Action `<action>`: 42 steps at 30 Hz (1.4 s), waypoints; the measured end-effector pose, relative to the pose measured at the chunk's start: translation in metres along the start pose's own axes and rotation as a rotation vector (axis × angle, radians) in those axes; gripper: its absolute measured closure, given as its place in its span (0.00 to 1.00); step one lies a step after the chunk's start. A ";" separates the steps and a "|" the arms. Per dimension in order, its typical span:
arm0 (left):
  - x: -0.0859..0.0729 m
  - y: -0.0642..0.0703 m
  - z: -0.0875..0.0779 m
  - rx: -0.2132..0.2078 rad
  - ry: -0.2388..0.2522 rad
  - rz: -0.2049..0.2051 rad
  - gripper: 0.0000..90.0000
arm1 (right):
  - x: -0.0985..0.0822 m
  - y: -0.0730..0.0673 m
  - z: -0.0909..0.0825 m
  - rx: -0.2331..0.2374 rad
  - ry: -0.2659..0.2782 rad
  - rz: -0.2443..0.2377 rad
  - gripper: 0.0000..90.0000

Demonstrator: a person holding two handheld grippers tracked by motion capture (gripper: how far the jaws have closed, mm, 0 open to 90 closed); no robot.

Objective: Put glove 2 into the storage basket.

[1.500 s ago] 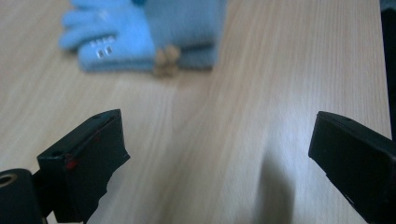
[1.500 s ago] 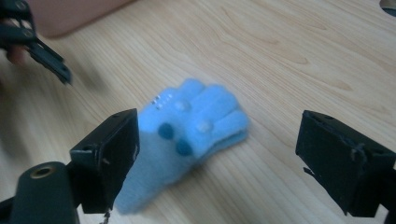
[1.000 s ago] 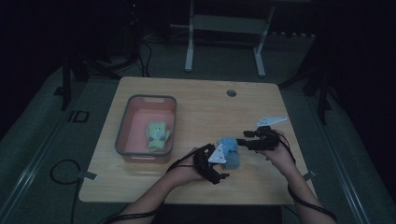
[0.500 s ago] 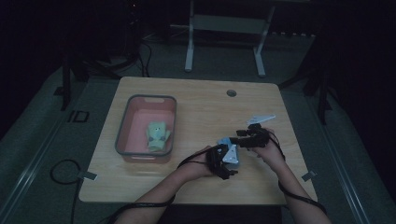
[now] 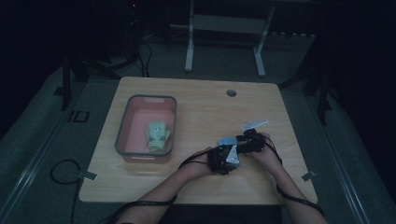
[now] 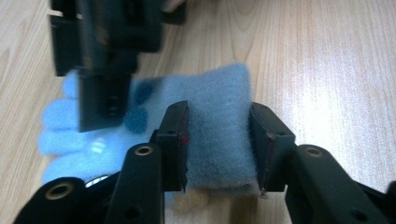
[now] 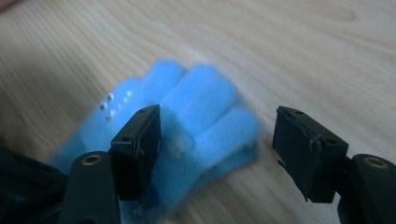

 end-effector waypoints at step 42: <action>0.022 -0.020 -0.071 0.031 -0.041 0.022 0.86 | 0.055 -0.027 -0.017 0.173 0.085 0.083 0.91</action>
Point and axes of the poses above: each handheld gripper's, and its own axes: z roughly forward along the jaws, x roughly out of its top, y roughly to its right, the point moved 1 cm from there along z, roughly forward along the jaws, and after that the axes turned 9 degrees about y, right-handed, at the moved point
